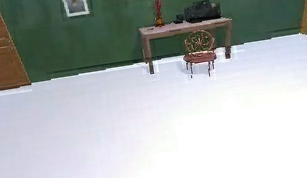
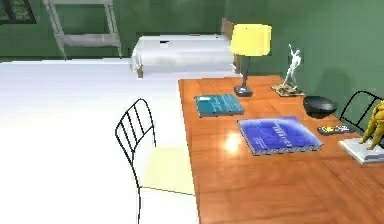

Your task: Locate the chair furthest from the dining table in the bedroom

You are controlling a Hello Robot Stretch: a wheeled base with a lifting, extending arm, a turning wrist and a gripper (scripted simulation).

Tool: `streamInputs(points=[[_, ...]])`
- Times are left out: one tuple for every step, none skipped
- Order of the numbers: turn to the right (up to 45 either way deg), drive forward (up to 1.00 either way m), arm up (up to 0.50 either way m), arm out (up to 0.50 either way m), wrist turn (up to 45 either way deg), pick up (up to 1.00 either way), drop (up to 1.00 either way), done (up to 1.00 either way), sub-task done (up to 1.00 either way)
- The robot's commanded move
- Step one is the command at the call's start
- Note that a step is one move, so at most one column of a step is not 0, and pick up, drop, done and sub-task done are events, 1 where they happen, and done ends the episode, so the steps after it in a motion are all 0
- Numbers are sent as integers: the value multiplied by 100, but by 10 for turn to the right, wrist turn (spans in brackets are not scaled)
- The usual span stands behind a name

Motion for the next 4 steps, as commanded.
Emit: streamInputs(points=[[-300,0,0,0,0,0,0,0,0],[0,10,0,0,0,0,0,0,0],[-60,0,0,0,0,0,0,0,0],[0,20,0,0,0,0,0,0,0]])
